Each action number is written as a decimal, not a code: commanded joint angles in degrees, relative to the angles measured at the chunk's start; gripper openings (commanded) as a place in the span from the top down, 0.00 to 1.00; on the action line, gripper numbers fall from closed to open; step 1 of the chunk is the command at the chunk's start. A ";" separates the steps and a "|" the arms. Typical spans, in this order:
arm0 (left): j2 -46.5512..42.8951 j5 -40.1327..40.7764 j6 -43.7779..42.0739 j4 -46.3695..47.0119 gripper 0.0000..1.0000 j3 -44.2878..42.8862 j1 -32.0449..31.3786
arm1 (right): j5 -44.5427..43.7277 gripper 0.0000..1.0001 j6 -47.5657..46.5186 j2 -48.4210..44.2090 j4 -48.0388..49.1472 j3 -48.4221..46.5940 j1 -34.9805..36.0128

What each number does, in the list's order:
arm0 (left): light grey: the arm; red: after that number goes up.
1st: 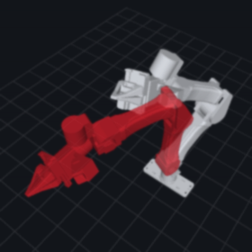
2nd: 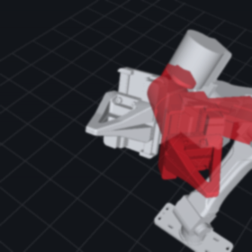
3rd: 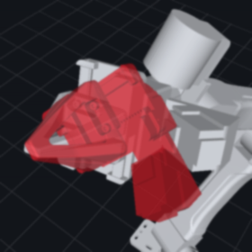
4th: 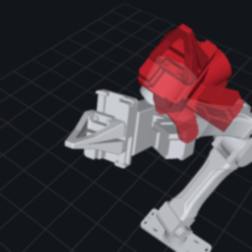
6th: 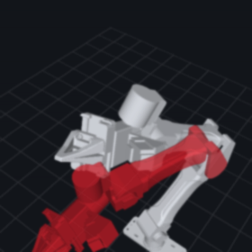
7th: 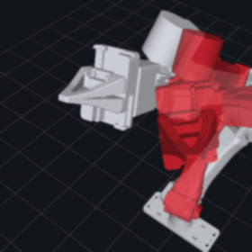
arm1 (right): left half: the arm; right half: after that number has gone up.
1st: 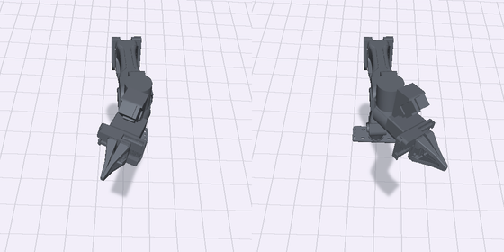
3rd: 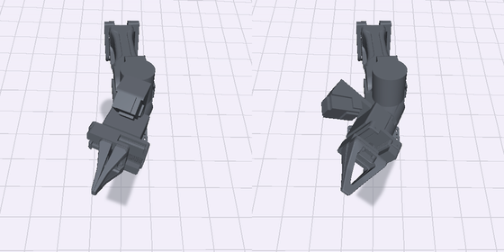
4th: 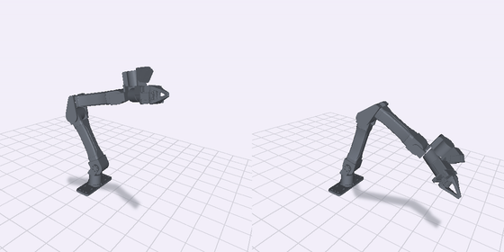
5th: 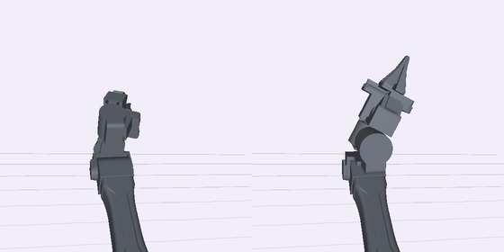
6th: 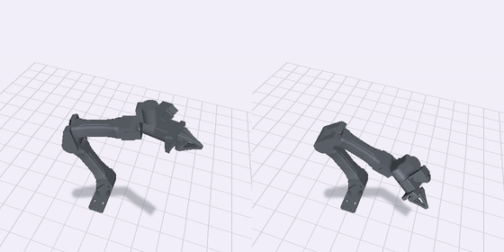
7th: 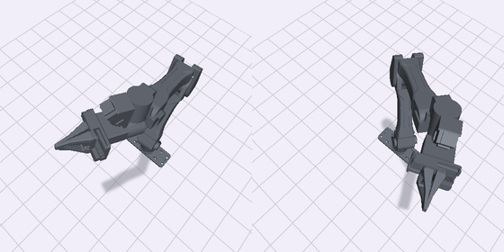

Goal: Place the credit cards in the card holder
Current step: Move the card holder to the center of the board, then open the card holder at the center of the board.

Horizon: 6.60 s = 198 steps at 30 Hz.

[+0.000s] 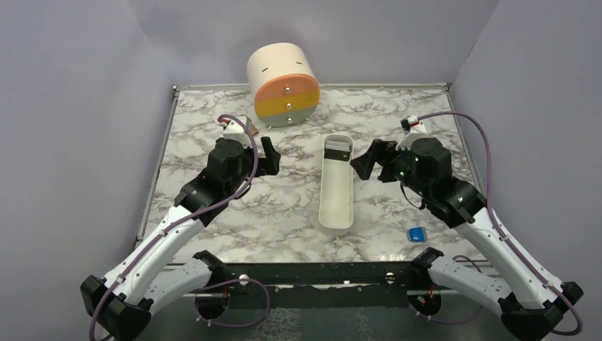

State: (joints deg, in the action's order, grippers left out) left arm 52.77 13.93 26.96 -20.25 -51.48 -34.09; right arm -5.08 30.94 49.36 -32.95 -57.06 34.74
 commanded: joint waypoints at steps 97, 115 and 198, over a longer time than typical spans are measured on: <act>39.23 -27.82 15.17 14.80 0.44 11.78 33.11 | 7.63 0.07 -0.99 -9.60 -5.20 1.30 -0.38; 24.46 -29.09 21.26 14.45 0.41 20.61 18.53 | 12.89 0.20 5.67 -4.81 -6.19 3.23 -0.38; 14.89 -33.36 23.54 14.15 0.62 28.32 18.93 | 24.90 0.79 -8.90 69.25 14.28 -20.80 15.27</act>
State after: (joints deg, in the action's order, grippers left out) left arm 68.88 -18.46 51.53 -5.96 -23.42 -15.38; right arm 19.05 22.20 117.86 -20.29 -79.46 49.54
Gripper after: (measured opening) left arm 0.386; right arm 0.272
